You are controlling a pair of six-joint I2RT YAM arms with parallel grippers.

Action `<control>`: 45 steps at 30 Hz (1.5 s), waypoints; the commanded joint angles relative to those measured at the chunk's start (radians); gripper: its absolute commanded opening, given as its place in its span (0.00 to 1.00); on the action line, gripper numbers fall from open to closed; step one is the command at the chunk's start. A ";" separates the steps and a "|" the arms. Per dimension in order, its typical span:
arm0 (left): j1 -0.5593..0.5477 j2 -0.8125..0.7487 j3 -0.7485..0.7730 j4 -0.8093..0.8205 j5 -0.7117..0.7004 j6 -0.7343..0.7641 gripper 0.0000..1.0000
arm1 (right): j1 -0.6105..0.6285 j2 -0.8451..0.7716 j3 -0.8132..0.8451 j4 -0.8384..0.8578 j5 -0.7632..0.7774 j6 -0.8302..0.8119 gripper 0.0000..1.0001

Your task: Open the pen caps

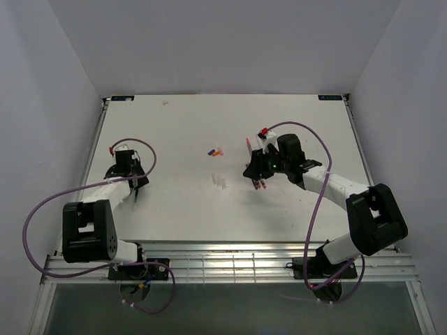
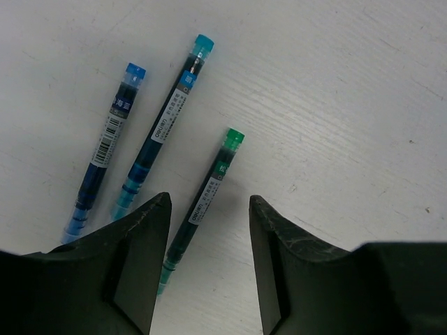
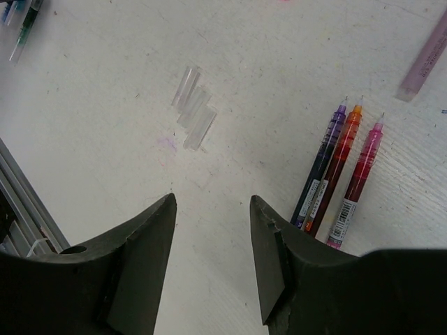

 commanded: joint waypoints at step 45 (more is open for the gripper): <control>-0.054 -0.108 0.080 0.136 0.940 0.028 0.00 | 0.026 -0.087 0.024 -0.061 -0.008 0.037 0.53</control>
